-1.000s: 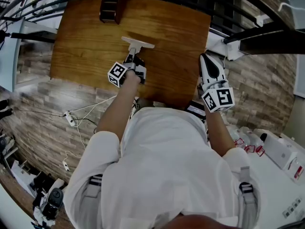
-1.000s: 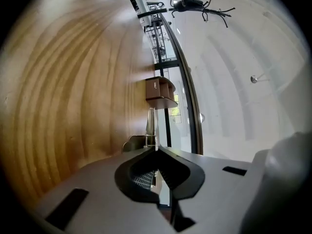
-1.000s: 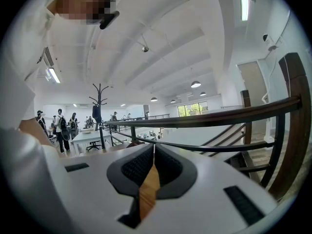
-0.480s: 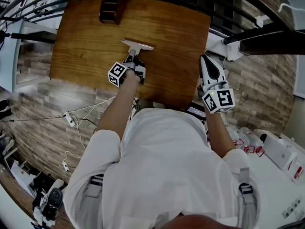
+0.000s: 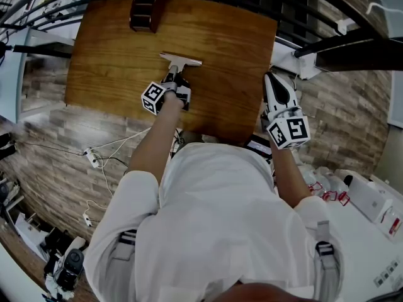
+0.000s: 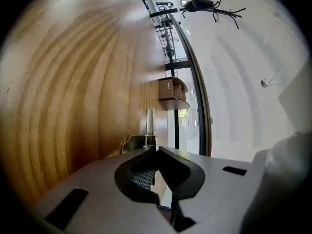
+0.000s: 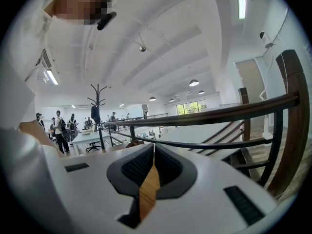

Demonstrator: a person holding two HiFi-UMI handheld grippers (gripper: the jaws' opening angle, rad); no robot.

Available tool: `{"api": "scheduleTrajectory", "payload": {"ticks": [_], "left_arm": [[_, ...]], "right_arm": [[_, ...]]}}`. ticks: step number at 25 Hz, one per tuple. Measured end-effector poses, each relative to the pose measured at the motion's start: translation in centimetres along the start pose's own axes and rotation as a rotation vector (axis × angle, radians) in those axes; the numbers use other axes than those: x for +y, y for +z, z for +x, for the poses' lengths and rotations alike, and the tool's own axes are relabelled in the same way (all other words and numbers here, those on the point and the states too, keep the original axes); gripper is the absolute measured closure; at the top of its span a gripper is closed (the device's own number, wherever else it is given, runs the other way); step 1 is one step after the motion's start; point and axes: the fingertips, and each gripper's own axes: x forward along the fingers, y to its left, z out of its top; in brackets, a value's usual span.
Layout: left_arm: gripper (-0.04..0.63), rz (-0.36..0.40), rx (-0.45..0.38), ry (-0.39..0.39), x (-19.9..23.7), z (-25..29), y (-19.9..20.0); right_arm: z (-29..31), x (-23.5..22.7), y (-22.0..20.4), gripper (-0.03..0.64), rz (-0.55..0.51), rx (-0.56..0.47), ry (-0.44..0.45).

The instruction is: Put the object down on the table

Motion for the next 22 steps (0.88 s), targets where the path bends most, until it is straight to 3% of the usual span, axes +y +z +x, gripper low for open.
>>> {"api": "scheduleTrajectory", "payload": {"ticks": [9,14,18,22], "left_arm": [[0.575,-0.009,0.017,0.011,0.22,0.1,-0.28],[0.568,-0.075,0.035,-0.015,0.39,0.61,-0.49],[0.566,-0.064,0.038,-0.024,0.21,0.45,-0.62],[0.517,-0.056,0.053,-0.052,-0.26,0.29,-0.68]], "right_arm": [[0.06,0.11,-0.13,0.591,0.001,0.002,0.001],[0.3,-0.12,-0.26,0.591,0.004,0.005,0.001],[0.31,-0.06,-0.24,0.591,0.007,0.005,0.004],[0.41,0.14,-0.2,0.591,0.006,0.006,0.01]]}}
